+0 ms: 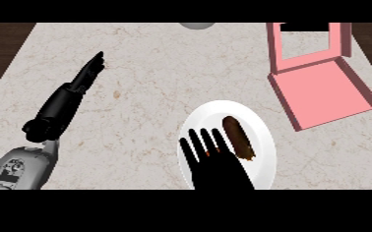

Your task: Pick the squash from the plate and place it in the cardboard box

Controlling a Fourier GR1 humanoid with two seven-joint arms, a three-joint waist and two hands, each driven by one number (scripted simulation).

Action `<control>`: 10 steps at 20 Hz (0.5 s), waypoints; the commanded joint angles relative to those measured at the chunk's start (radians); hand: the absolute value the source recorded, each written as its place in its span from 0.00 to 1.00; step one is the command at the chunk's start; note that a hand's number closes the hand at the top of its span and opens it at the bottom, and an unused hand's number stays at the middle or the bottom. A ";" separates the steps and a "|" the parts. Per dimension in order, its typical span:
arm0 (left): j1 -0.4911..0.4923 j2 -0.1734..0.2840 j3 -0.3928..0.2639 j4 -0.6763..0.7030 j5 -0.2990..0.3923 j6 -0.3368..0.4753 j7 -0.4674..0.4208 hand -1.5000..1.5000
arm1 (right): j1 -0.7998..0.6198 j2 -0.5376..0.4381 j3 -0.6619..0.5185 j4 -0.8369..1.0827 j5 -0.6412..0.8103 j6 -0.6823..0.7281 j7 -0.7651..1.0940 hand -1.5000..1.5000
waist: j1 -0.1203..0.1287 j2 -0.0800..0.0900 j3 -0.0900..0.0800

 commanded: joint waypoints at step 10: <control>-0.034 -0.046 0.079 0.043 -0.042 -0.066 0.007 0.50 | 0.144 -0.003 -0.018 0.135 0.198 -0.065 -0.150 0.00 | -0.001 0.002 0.001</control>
